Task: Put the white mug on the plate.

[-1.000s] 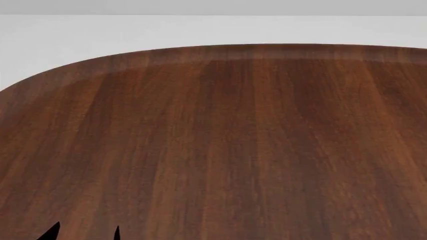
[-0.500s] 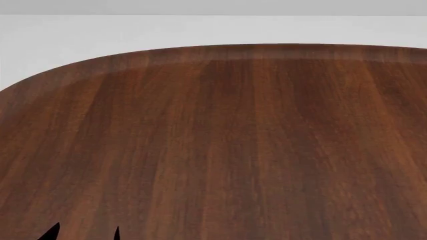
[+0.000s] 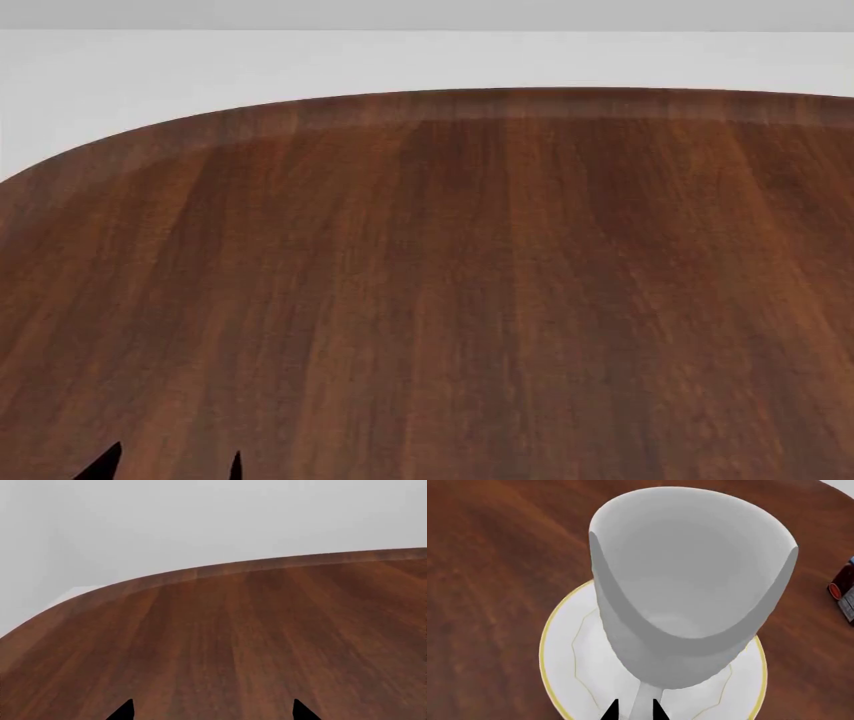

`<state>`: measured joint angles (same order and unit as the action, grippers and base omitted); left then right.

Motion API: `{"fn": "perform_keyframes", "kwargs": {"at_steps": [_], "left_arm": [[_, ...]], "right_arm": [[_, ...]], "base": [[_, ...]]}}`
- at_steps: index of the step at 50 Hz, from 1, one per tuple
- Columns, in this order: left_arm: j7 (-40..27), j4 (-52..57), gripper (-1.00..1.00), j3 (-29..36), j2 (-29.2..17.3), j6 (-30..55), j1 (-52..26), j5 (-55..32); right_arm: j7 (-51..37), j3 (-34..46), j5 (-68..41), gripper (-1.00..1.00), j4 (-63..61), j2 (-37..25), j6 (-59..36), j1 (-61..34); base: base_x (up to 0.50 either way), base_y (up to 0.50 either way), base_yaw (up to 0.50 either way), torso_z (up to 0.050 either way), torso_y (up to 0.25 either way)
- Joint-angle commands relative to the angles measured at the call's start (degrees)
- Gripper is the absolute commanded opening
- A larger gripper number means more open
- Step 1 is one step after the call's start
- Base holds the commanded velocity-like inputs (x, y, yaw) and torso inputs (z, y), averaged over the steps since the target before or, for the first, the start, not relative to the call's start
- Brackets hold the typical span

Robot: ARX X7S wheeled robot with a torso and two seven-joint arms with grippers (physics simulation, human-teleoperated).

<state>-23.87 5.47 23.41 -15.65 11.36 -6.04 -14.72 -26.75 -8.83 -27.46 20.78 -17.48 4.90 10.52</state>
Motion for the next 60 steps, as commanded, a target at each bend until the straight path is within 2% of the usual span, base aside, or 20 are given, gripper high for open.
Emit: {"fn": "perform_keyframes", "kwargs": {"at_steps": [1, 15, 25, 26, 42, 60], "left_arm": [[-0.46, 0.49, 1.00, 0.17, -0.24, 0.23, 0.16, -0.07], [-0.72, 0.68, 1.00, 0.38, -0.60, -0.12, 0.37, -0.02], [-1.83, 5.79, 1.00, 0.80, -1.51, 2.59, 0.60, -0.01], [-1.93, 6.15, 1.00, 0.82, -1.52, 2.85, 0.65, -0.10], [-2.27, 7.99, 1.00, 0.99, -1.89, 3.16, 0.97, -0.59], [-1.90, 6.82, 1.00, 1.17, -1.87, 2.53, 0.52, -1.15]], "right_arm": [[0.58, -0.07, 0.81, -1.00, 0.95, 0.08, 0.13, -0.55], [0.98, -0.16, 0.27, -1.00, 1.94, 0.43, 0.62, -0.74], [0.42, -0.63, -0.18, -1.00, 1.22, 0.20, 0.42, -0.60], [0.28, -0.51, -0.08, 1.00, 1.00, 0.12, 0.16, -0.51], [-2.46, -0.65, 0.54, 1.00, -4.36, -0.69, -1.06, 1.14], [-11.00, -1.70, 0.50, 1.00, -29.03, -4.82, -9.61, 7.32]], "base": [[0.00, 0.00, 0.00, 0.000, 0.000], [0.00, 0.00, 0.00, 0.000, 0.000], [0.00, 0.00, 0.00, 0.000, 0.000], [0.00, 0.00, 0.00, 0.000, 0.000], [0.00, 0.00, 0.00, 0.000, 0.000], [0.00, 0.00, 0.00, 0.000, 0.000]]}}
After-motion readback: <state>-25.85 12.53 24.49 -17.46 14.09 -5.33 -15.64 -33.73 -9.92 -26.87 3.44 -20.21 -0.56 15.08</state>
